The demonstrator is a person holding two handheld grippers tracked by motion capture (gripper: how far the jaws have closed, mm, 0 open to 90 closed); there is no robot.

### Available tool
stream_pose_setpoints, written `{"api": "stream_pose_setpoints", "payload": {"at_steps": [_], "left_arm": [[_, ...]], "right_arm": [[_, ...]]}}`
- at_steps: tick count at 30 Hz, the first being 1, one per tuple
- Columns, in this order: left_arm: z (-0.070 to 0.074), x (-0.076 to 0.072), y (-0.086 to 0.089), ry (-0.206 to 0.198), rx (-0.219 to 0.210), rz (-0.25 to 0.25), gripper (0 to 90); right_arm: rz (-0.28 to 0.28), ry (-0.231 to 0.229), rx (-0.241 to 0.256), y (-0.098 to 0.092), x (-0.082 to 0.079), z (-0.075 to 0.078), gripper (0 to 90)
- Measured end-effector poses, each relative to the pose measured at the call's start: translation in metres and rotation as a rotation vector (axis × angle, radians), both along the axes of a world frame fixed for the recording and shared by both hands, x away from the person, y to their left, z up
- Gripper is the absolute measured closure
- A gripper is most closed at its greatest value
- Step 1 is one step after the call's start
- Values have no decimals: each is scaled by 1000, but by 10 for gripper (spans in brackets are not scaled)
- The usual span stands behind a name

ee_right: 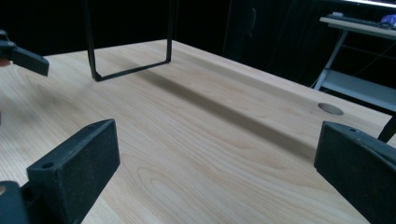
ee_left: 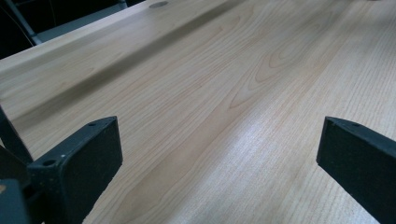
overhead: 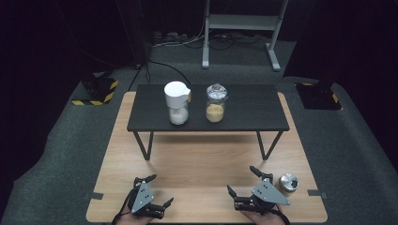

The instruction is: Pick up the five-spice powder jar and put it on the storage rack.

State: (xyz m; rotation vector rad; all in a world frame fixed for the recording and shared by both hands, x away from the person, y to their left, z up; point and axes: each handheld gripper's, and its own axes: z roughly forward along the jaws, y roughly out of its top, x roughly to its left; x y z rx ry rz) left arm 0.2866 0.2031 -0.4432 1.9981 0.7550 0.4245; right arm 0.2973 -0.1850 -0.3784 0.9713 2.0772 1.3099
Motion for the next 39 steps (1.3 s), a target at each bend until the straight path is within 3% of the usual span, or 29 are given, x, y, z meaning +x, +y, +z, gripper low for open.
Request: {"api": "stream_pose_setpoints", "payload": {"at_steps": [15,39], "left_arm": [[0,0,1,0,-8,1,4],[0,0,0,1,-5,-7,5]], "right_arm": [[-12,-6,21,-16,-8,16,0],[-156,-24,21,-73,-15,27,0]]}}
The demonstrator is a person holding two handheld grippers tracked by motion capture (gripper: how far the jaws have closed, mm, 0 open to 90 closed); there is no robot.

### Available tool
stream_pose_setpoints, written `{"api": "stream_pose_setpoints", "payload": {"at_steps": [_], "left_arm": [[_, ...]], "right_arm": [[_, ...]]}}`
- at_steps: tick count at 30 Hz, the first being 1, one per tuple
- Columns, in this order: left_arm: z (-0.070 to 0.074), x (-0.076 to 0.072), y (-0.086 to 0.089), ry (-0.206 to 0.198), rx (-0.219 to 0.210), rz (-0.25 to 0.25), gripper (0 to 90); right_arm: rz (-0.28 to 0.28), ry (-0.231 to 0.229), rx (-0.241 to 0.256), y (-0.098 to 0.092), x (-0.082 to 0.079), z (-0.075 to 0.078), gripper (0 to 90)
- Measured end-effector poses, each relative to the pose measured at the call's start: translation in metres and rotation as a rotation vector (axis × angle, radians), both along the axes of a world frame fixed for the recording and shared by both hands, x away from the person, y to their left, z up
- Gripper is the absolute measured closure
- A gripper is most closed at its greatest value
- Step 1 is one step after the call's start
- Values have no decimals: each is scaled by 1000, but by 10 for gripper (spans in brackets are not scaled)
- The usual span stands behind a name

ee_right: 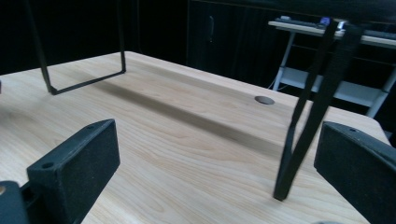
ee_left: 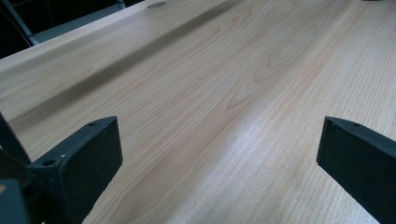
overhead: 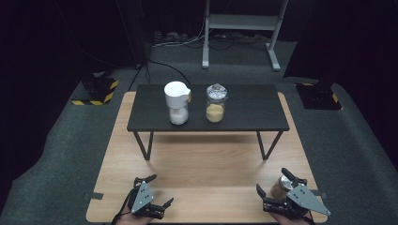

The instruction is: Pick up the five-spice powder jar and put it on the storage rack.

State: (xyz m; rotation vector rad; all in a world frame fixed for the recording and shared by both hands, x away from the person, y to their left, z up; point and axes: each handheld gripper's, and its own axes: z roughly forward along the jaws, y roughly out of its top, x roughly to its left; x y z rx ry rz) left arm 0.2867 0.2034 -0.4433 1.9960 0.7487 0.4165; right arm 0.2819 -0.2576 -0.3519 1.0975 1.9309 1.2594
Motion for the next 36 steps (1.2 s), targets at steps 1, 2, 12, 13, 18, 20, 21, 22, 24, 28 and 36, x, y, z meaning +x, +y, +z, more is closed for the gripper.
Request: {"api": "stream_pose_setpoints", "payload": {"at_steps": [1,2,12,13,18,20,21,22,24,28,36], "left_arm": [[0,0,0,0,0,0,5],[0,0,0,0,0,0,5],[0,0,0,-2,2,-3,5],[0,0,0,-2,3,-4,5],[0,0,0,0,0,-3,5],[0,0,0,0,1,-3,5],[0,0,0,0,1,-3,5],[0,0,0,-1,1,-4,5],[0,0,0,-2,2,-5,5],[0,0,0,0,0,-3,5],[0,0,0,1,-3,0,5]], "right_arm": [[-4,0,0,-1,0,0,0],[-8,0,0,-4,0,0,0],[-55,1,-3,-19,1,1,0],[-58,2,-5,-20,1,1,0],[-77,9,-5,-26,2,-1,0],[-84,12,-5,-28,2,-1,0],[-88,14,-5,-29,2,-2,0],[-89,15,-6,-29,2,-3,0],[-95,24,-9,-32,1,-5,0],[-109,35,-11,-36,0,-8,0],[-128,58,-3,-42,2,-15,0]]}}
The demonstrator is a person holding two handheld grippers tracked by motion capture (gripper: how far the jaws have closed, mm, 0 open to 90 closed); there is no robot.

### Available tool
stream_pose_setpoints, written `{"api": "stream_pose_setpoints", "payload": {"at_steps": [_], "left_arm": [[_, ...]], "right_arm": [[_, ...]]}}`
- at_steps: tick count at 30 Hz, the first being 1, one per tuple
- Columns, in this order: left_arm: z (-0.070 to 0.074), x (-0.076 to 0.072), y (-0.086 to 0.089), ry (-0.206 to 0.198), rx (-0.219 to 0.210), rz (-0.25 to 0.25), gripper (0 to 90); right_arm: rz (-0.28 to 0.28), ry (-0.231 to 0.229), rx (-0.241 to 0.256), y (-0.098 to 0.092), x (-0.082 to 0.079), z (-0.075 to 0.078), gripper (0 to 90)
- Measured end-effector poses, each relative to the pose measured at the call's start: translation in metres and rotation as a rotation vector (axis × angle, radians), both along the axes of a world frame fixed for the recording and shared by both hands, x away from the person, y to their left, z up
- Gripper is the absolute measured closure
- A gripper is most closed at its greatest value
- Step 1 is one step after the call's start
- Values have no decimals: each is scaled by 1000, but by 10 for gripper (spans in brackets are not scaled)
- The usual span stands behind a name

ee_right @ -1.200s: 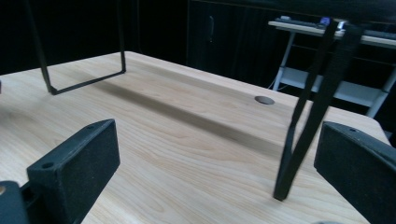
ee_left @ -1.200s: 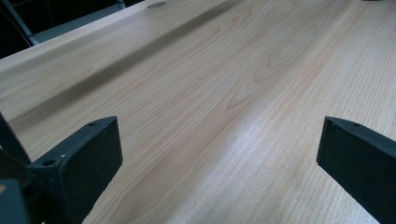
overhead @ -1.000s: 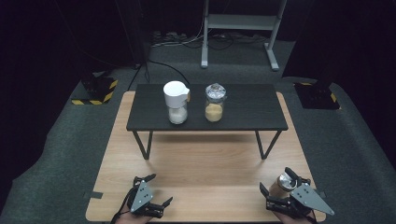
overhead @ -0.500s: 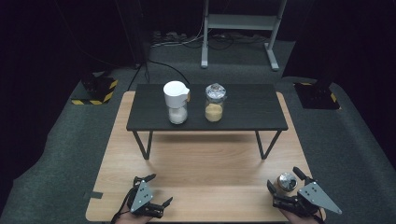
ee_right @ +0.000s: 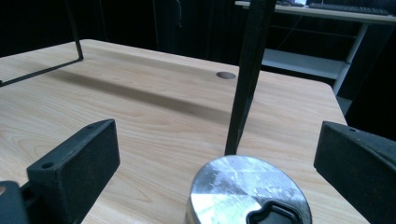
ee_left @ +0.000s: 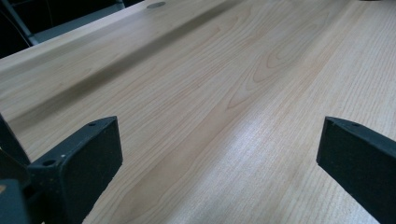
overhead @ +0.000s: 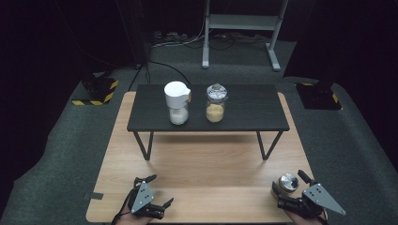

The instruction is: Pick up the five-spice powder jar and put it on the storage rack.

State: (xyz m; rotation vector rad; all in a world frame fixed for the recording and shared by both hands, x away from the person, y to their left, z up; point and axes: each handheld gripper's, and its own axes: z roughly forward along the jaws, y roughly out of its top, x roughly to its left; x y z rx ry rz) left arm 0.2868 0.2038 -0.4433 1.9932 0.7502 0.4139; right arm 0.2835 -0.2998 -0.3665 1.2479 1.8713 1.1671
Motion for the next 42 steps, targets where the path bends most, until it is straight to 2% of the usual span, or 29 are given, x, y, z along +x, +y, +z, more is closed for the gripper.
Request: {"api": "stream_pose_setpoints", "payload": {"at_steps": [8,16,20,27,33,42], "left_arm": [[0,0,0,-2,3,-2,5],[0,0,0,-1,0,-3,5],[0,0,0,0,-3,-3,4],[0,0,0,0,-2,-4,5],[0,0,0,2,-3,-4,5],[0,0,0,0,-2,-7,5]], "right_arm": [[-13,26,16,-7,1,-7,9],[-6,41,15,-13,1,-15,107],[-3,52,30,-18,1,-18,144],[10,44,49,-23,-2,-21,229],[22,37,45,-24,-3,-24,294],[44,41,73,-26,-3,-28,338]]}}
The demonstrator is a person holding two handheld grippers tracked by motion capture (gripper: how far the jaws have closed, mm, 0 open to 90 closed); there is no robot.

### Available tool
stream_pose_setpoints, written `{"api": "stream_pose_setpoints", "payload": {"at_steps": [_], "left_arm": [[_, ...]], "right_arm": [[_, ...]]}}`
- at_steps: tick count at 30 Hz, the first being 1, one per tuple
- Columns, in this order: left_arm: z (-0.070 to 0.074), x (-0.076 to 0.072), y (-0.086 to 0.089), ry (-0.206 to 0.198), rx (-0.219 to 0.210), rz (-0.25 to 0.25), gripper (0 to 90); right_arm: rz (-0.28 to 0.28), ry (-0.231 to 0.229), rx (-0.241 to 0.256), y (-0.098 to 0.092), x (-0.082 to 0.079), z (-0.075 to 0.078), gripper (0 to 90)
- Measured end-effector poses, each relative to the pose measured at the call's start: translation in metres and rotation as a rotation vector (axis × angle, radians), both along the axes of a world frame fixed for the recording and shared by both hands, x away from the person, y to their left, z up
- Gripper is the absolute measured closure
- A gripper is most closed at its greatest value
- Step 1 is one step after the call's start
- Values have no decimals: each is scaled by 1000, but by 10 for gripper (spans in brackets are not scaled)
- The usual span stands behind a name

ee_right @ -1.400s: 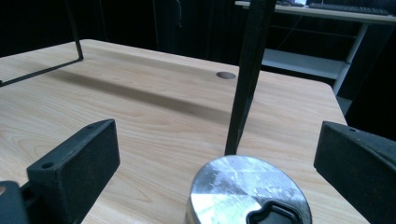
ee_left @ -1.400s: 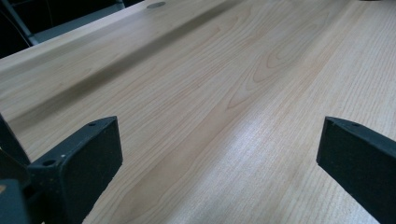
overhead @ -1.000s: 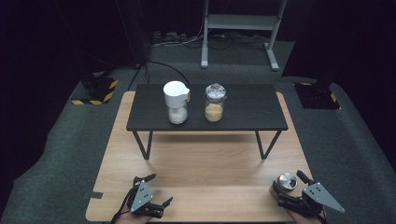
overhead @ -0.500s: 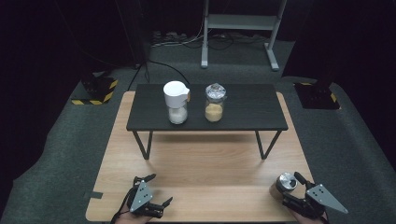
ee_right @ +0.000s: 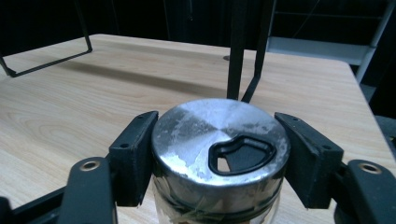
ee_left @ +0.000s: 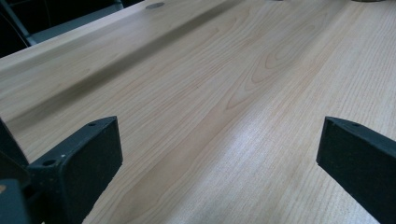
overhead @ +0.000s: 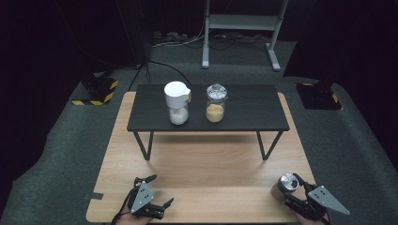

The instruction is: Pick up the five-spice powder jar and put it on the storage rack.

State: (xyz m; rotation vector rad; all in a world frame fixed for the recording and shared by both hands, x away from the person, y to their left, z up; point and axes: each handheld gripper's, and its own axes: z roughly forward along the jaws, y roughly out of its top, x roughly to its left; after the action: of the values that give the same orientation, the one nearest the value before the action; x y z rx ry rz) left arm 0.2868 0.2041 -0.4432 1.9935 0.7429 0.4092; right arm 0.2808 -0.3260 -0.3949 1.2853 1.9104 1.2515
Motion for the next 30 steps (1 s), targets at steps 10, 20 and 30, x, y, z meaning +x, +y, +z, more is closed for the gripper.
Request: {"api": "stream_pose_setpoints", "payload": {"at_steps": [10,20,30], "left_arm": [[0,0,0,2,-1,0,5],[0,0,0,3,-2,-2,5],[0,-1,0,-4,1,-2,5]], "right_arm": [[-1,-4,21,-1,0,-2,345],[-18,-1,11,-1,0,0,348],[-35,-48,22,4,0,12,348]]}}
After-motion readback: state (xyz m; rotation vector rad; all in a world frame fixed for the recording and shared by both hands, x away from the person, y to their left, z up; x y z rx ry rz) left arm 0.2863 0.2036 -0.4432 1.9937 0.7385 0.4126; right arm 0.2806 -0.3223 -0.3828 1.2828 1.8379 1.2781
